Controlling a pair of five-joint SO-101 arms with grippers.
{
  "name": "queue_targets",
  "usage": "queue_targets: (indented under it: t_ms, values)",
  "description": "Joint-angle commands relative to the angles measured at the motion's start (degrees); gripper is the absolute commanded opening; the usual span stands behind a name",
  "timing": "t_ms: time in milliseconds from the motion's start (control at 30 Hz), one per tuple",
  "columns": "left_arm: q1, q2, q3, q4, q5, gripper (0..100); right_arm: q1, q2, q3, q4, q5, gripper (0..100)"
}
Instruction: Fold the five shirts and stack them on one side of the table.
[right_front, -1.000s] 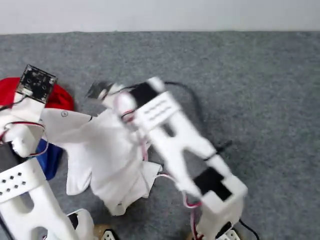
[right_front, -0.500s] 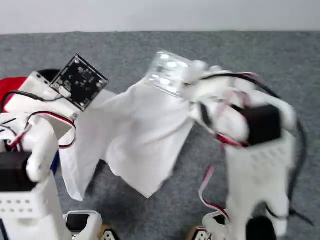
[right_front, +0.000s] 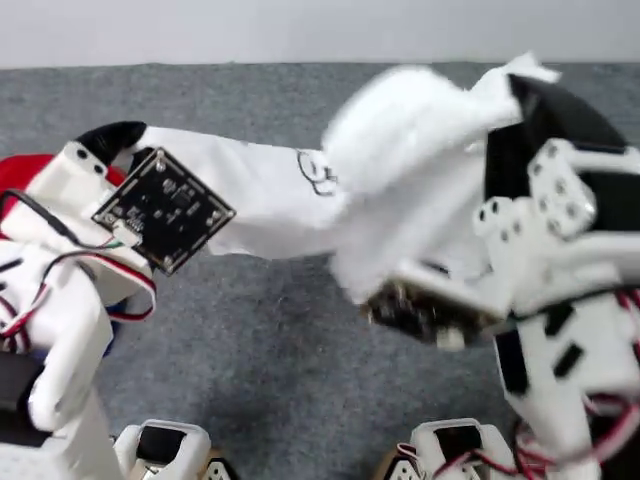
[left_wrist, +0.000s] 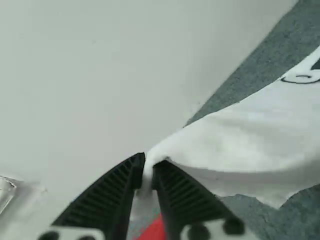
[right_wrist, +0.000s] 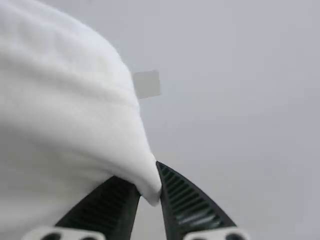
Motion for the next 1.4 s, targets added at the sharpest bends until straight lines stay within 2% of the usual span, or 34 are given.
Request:
queue_targets:
  t_ms: [0, 267, 700, 933, 1067, 1233, 1367]
  values:
    - [0.3, 0.1, -2.2, 4.0, 0.0, 1, 2.8, -2.8, -2.6, -3.5, 1.9, 1.0]
    - [0.8, -0.8, -7.6, 11.7, 0.0, 1, 13.1, -5.8, -2.4, -3.8, 1.8, 1.0]
    - [0.1, -12.0, -10.8, 12.0, -0.4, 1, 19.8, -14.2, -2.4, 6.6, 1.7, 1.0]
    - [-6.4, -15.0, -10.8, 11.9, -7.8, 1, 22.3, -15.7, -2.2, 7.0, 1.6, 1.0]
    - [-6.9, -15.1, -10.4, 11.9, -8.4, 1, 23.8, -15.1, -2.1, 10.2, -0.7, 1.0]
    - [-6.6, -12.6, -4.6, 11.6, -8.4, 1, 23.6, -15.2, 8.8, 11.4, -1.1, 1.0]
    - [-6.5, -11.0, 4.8, 8.6, -8.4, 1, 23.4, -15.3, 23.1, 5.8, -1.1, 1.0]
